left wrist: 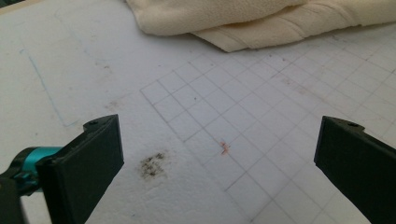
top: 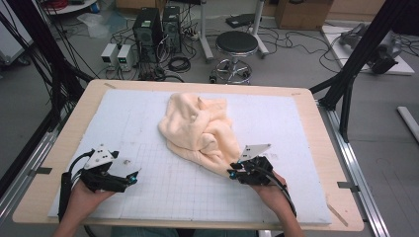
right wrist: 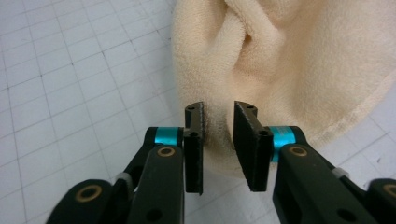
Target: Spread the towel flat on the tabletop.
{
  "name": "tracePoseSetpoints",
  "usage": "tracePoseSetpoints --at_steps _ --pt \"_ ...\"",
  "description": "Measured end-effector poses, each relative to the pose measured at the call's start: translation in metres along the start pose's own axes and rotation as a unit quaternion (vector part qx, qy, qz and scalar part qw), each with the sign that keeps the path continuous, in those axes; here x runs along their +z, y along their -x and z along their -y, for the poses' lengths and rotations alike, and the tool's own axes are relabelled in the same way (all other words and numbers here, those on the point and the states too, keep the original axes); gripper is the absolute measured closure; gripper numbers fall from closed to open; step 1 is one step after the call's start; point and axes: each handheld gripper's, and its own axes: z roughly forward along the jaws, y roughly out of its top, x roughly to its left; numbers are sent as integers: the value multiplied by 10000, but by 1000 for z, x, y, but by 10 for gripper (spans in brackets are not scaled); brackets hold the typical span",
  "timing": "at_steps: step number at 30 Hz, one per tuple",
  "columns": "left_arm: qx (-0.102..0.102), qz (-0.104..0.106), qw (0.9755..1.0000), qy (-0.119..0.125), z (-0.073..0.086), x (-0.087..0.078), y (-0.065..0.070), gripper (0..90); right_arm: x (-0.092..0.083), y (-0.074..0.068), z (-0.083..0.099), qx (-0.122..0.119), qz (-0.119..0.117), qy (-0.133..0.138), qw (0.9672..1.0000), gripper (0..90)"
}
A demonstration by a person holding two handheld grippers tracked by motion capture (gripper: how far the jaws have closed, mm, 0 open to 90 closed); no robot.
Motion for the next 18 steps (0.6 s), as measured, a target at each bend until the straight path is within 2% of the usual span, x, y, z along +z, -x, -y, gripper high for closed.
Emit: tracePoseSetpoints --at_steps 2,5,7,8,9,11,14,17,18 --pt "-19 119 9999 -32 -4 3 3 18 -1 0 1 4 15 22 10000 668" --pt "185 206 9996 3 -12 9 11 33 -2 -1 2 -18 53 69 10000 599" --pt "179 278 9995 18 -15 11 13 34 -3 0 2 4 41 108 9999 569" --pt "177 404 9990 3 -17 13 14 103 -4 1 2 111 -2 153 9998 533" --pt "202 541 9983 -9 -20 15 15 151 -4 1 2 111 -9 189 9998 519" --pt "222 677 9975 -39 -25 20 20 182 -5 2 2 141 -18 210 9997 502" --pt "374 844 9957 -67 -31 29 27 184 -11 3 3 122 65 392 9991 469" --pt "449 946 9944 -118 -38 40 31 200 -13 5 4 145 157 389 9990 457" --pt "454 974 9942 -101 -42 47 32 208 -17 7 6 139 257 362 9989 455"
